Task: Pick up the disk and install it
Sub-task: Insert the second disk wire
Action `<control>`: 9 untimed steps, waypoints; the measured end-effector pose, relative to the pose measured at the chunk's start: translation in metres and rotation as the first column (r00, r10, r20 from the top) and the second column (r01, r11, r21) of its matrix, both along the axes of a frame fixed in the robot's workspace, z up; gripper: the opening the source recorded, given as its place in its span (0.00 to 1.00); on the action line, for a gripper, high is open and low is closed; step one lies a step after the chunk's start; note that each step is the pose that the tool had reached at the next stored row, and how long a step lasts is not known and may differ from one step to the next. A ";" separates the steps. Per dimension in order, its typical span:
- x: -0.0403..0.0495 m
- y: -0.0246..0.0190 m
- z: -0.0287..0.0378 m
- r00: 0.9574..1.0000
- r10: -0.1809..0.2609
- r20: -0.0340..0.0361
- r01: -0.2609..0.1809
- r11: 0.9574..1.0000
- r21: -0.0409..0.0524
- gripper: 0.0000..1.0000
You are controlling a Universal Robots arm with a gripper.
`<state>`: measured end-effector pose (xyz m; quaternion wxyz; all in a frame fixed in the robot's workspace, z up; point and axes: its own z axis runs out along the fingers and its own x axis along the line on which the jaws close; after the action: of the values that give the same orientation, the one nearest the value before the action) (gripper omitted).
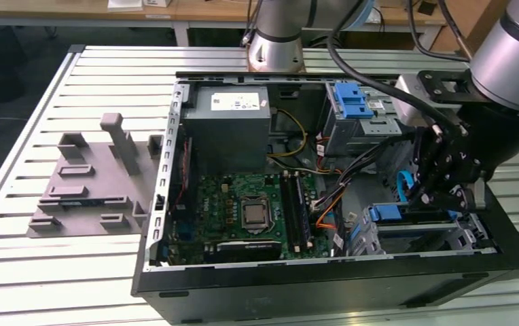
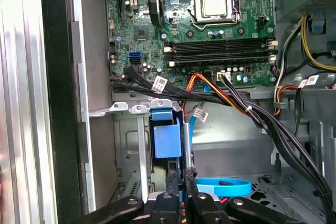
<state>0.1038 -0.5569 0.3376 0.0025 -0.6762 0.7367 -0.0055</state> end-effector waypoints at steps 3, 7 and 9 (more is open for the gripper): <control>0.0001 -0.0009 -0.0008 1.000 0.000 0.000 0.000 1.000 0.006 0.16; 0.0008 -0.0022 -0.0023 1.000 0.000 0.000 0.000 1.000 0.019 0.16; 0.0012 -0.0025 -0.0029 1.000 0.000 0.000 0.000 1.000 0.026 0.16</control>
<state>0.1049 -0.5594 0.3348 0.0115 -0.6760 0.7368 0.0042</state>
